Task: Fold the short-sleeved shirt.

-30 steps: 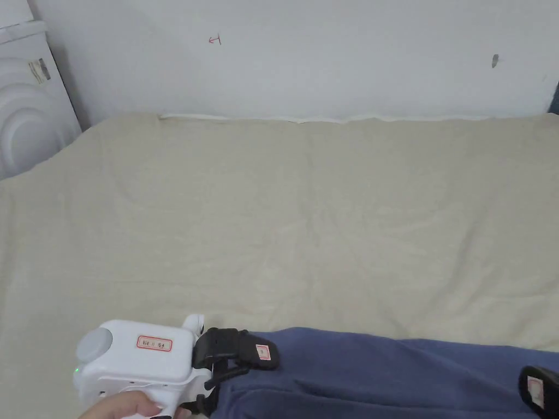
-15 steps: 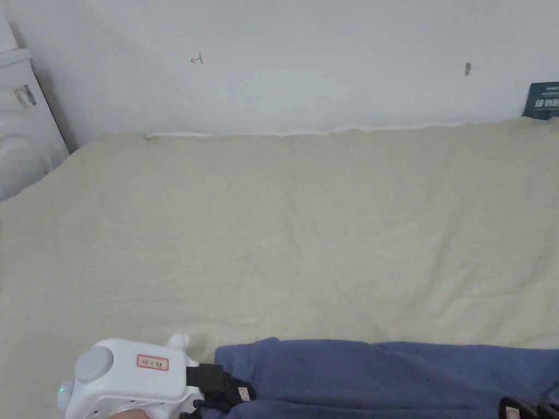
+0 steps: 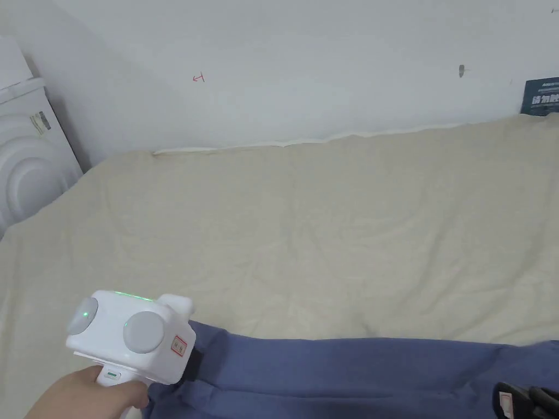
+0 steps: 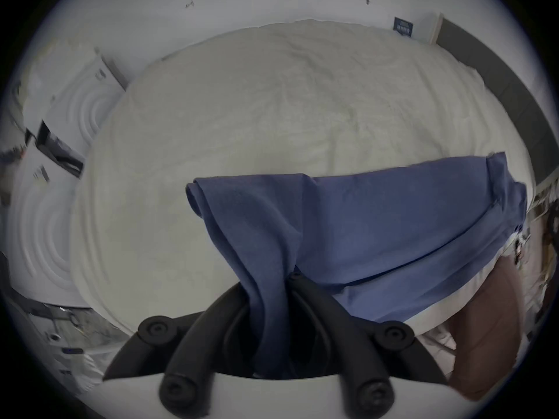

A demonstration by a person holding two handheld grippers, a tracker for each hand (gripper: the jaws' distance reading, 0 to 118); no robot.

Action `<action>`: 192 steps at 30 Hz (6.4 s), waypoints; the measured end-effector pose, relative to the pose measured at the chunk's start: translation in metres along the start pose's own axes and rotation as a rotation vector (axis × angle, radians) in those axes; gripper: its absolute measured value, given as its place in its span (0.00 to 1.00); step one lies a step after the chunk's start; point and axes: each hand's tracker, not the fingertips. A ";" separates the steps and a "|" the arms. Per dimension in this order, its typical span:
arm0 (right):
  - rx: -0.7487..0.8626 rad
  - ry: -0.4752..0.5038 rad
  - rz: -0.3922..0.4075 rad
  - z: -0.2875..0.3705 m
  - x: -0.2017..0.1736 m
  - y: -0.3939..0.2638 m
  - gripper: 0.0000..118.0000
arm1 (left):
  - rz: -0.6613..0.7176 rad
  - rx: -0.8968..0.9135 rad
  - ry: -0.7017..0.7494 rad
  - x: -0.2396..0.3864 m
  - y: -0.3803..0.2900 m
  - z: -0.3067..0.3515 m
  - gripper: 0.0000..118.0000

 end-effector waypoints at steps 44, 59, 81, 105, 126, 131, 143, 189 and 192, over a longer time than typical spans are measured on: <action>0.006 0.023 -0.180 0.024 0.051 -0.019 0.00 | -0.135 -0.134 -0.392 0.261 0.058 -0.021 0.00; 0.029 -0.001 -0.098 0.048 0.030 -0.007 0.00 | 0.299 0.114 -1.038 0.157 0.041 0.029 0.00; -0.117 -0.047 -0.086 0.003 0.011 -0.010 0.00 | 0.386 -0.096 -1.247 0.071 0.002 -0.120 1.00; -0.159 0.024 -0.060 -0.010 0.001 -0.008 0.00 | 0.278 -0.031 -0.331 0.004 0.028 -0.015 0.12; -0.075 0.033 -0.185 0.025 0.045 -0.015 0.00 | 0.071 -0.216 -0.577 0.227 0.082 0.006 0.29; -0.070 0.031 -0.217 0.031 0.056 -0.018 0.00 | 0.183 -0.221 -0.872 0.230 0.085 0.014 0.87; -0.068 0.053 -0.254 0.029 0.066 -0.021 0.00 | -0.098 0.022 -0.430 0.202 0.068 0.050 0.04; 0.701 -0.364 0.324 0.060 -0.072 0.025 0.00 | 0.328 1.100 0.185 0.080 -0.112 0.155 0.03; 0.692 -0.488 0.299 0.050 -0.067 -0.002 0.00 | 0.452 1.059 0.204 0.070 -0.120 0.142 0.03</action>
